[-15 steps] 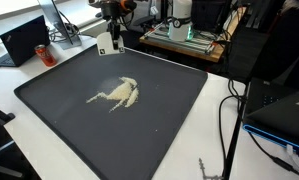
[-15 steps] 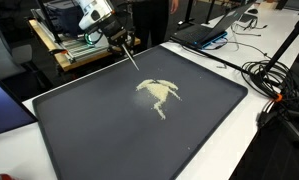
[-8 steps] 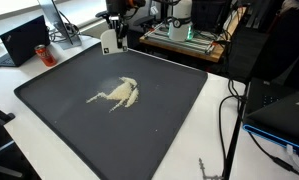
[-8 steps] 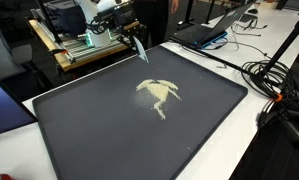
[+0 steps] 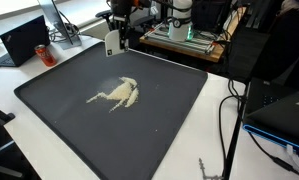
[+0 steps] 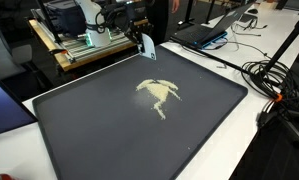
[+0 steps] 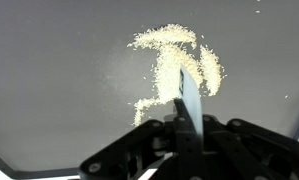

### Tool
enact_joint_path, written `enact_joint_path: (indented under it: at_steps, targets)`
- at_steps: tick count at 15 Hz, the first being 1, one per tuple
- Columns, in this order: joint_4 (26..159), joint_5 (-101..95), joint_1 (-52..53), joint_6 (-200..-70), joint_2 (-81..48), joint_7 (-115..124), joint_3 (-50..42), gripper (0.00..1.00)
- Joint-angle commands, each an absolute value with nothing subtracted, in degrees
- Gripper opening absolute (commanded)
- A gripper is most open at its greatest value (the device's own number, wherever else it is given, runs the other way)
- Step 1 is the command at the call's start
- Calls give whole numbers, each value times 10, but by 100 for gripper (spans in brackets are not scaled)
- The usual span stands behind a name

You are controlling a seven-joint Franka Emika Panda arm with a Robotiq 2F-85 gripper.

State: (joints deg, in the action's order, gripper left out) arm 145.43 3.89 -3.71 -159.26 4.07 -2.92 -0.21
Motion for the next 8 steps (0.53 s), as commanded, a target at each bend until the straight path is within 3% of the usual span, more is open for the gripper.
enact_joint_path:
  at_steps: [1,8]
  targets:
    - [1454,36,-30,-1592,40,-26,-10,4]
    - [1395,46,3,-1541,-2,-171,0,1]
